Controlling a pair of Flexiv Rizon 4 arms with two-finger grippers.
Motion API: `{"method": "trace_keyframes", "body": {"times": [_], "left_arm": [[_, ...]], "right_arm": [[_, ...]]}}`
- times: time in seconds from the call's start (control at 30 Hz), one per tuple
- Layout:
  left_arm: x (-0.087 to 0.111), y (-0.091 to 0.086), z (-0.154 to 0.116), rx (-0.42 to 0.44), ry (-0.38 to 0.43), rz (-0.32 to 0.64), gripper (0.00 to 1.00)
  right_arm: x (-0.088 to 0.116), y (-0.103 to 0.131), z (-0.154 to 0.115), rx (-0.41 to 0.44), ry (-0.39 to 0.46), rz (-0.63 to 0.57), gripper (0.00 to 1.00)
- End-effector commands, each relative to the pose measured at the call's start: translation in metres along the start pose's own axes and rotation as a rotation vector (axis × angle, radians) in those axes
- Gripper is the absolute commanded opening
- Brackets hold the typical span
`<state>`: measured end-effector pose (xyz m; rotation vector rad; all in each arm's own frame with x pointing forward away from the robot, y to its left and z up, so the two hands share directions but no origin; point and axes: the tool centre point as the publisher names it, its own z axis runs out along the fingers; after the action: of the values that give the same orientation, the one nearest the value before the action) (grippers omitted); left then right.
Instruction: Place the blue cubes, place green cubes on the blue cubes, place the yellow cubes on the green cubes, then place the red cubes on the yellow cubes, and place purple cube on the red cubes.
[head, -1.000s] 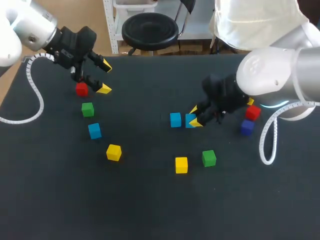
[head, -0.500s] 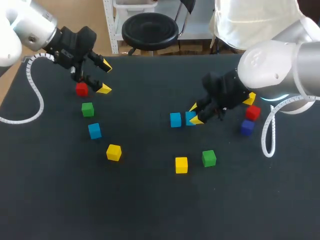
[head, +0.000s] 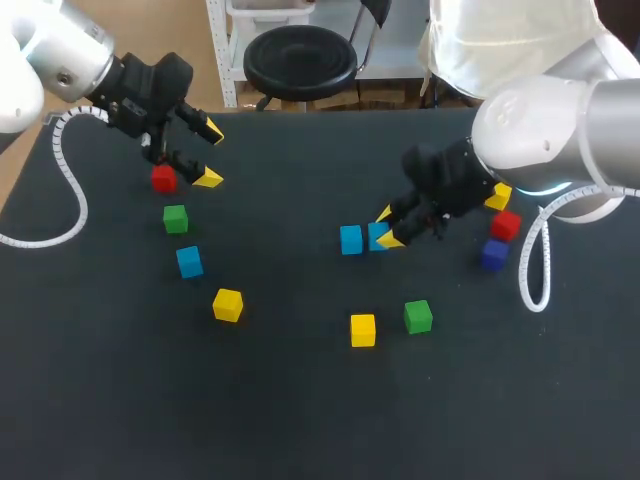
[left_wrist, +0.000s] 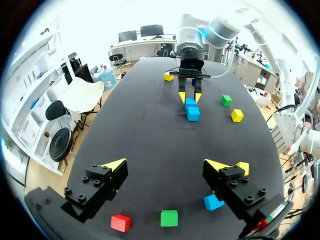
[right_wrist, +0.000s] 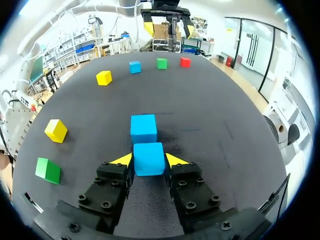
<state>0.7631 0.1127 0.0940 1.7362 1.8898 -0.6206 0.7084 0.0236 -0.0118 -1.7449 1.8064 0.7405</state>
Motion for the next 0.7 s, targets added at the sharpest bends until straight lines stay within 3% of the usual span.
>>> {"method": "trace_keyframes", "body": {"times": [0.03,0.33,0.7], "left_arm": [[0.000,-0.001,0.000,-0.003,0.000,0.000,1.00],[0.000,-0.001,0.000,-0.003,0.000,0.000,1.00],[0.000,-0.001,0.000,-0.003,0.000,0.000,1.00]], "right_arm": [[0.001,0.000,0.000,0.003,0.000,0.002,0.00],[-0.002,0.012,-0.007,0.026,0.009,0.011,0.00],[0.004,0.010,0.000,0.005,0.005,0.025,0.00]]}}
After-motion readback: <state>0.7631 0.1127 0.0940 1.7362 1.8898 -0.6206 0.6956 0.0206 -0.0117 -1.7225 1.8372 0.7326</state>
